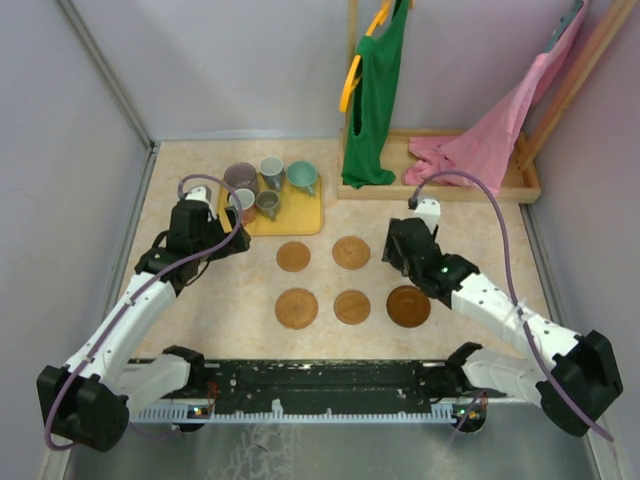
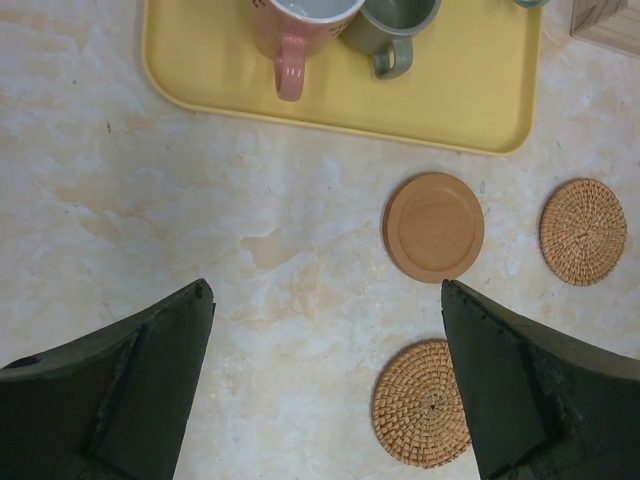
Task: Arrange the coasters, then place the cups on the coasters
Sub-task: Place the cup on the coaster, then pick up the cup from the tray.
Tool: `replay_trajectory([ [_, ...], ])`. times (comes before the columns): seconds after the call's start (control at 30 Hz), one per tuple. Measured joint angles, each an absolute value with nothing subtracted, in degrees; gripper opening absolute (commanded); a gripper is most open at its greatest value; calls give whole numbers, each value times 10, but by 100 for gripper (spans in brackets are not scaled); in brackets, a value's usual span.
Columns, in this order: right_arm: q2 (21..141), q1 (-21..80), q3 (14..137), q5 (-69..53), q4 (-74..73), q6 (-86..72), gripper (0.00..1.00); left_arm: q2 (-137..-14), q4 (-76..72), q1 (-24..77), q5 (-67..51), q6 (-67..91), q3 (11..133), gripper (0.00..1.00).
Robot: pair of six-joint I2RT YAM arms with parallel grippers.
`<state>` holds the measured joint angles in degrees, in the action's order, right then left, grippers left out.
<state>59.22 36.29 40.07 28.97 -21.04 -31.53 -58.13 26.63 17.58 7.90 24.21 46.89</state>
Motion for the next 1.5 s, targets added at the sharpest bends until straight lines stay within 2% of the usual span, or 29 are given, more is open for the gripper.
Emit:
replay_trajectory([
  [0.17, 654, 396, 476, 285, -197, -295, 55, -581, 265, 176, 85, 246, 469, 100],
  [0.63, 1002, 412, 737, 207, -107, -215, 52, -533, 274, 175, 104, 249, 448, 100],
  [0.93, 1169, 412, 884, 183, -82, -159, 49, -515, 295, 172, 110, 251, 442, 100],
  [1.23, 1254, 408, 950, 174, -48, -95, 49, -505, 310, 172, 125, 250, 442, 100],
  [1.5, 1280, 395, 966, 167, -7, -66, 49, -495, 326, 171, 138, 250, 441, 100],
])
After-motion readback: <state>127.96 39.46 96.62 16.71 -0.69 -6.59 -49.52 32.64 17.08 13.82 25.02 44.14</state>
